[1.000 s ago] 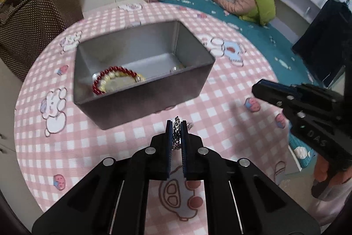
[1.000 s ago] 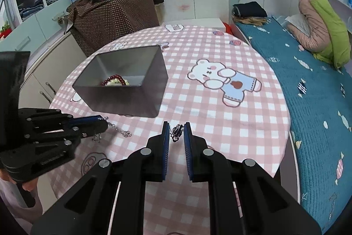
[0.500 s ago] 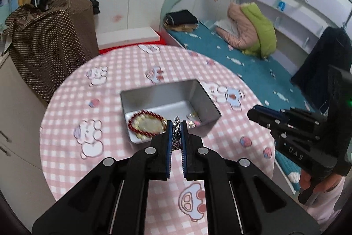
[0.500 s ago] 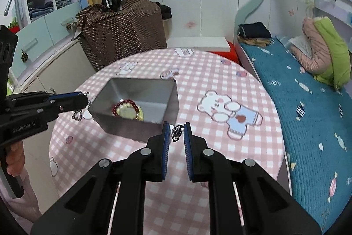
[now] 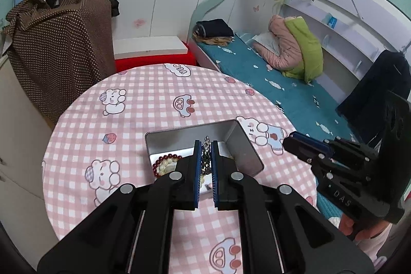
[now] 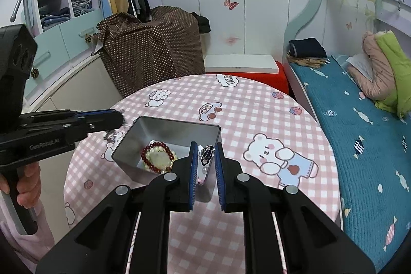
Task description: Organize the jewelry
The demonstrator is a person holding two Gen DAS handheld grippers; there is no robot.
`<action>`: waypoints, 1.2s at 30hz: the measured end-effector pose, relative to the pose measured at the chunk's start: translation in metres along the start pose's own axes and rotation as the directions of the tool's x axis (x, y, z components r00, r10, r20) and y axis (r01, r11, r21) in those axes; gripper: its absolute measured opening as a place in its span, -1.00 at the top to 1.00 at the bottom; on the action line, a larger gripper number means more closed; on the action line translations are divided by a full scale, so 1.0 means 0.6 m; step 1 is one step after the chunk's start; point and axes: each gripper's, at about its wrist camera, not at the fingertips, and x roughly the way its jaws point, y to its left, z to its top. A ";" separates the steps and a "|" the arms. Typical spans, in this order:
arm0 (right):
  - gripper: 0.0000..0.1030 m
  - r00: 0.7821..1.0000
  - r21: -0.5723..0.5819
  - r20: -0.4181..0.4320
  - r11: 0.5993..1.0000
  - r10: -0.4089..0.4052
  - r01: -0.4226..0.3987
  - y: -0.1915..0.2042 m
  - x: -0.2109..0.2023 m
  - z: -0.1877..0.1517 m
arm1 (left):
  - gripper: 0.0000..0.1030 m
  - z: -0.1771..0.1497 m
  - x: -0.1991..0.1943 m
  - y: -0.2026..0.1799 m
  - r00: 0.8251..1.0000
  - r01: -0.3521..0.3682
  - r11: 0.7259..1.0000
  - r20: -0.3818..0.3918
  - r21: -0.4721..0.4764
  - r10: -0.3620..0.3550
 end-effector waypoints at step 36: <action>0.77 0.994 -0.017 -0.087 0.997 0.069 -0.071 -0.023 0.075 0.011 | 0.31 0.015 0.151 0.012 0.981 -0.067 0.997 -0.185 -0.036 0.059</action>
